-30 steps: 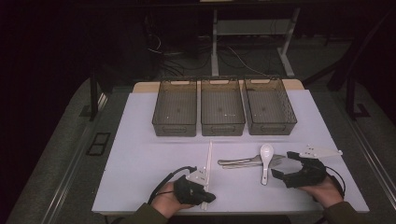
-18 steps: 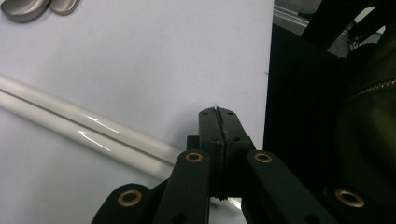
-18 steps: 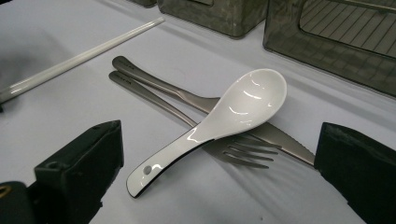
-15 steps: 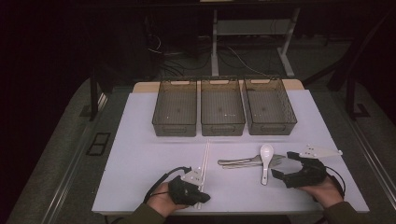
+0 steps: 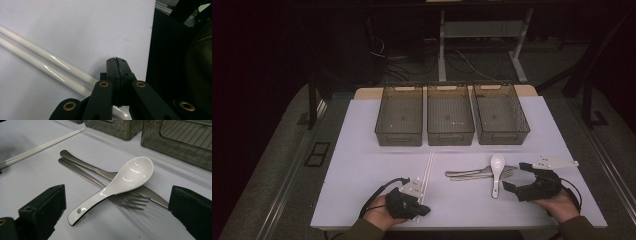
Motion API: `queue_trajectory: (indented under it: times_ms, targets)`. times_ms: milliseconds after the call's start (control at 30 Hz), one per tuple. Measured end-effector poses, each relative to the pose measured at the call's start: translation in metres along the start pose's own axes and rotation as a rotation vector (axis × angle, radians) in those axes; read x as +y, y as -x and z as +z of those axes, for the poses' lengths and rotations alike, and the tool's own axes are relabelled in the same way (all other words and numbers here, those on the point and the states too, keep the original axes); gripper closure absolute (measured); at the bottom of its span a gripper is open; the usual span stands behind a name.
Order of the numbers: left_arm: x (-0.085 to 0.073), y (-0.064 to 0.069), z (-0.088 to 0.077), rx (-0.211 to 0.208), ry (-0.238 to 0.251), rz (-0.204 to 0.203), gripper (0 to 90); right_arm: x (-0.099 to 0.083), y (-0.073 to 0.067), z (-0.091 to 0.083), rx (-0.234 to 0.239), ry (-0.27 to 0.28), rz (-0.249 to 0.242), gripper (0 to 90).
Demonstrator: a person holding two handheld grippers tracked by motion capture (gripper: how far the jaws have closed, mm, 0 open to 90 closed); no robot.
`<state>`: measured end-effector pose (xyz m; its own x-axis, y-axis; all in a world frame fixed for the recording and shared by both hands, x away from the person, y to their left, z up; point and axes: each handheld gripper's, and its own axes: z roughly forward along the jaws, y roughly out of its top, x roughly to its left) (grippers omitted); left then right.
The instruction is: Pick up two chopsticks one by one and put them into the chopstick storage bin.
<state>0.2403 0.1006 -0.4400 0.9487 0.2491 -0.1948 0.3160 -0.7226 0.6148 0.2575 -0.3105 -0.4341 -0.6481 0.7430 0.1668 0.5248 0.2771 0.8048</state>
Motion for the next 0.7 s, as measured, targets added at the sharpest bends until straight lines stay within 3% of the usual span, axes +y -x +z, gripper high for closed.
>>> queue_trajectory:
  times_ms: [200,300,567,667,700]
  targets:
    - [-0.005,-0.001,-0.005,0.006,-0.003,-0.021,88.7,0.000,0.000,0.000,0.000,-0.001,0.002,1.3]
    - [-0.007,-0.004,-0.008,0.017,-0.007,-0.009,88.7,0.000,0.000,0.000,0.000,-0.001,0.001,1.3]
    - [-0.012,-0.005,-0.013,0.031,-0.010,-0.023,88.5,0.000,-0.001,0.000,-0.001,-0.003,0.002,1.3]
    - [-0.010,-0.003,-0.014,0.031,0.017,-0.050,85.3,0.000,0.000,0.000,-0.001,-0.003,0.002,1.3]
    - [-0.006,-0.004,-0.017,0.039,0.052,-0.062,80.0,0.000,0.000,0.000,-0.002,-0.003,0.002,1.3]
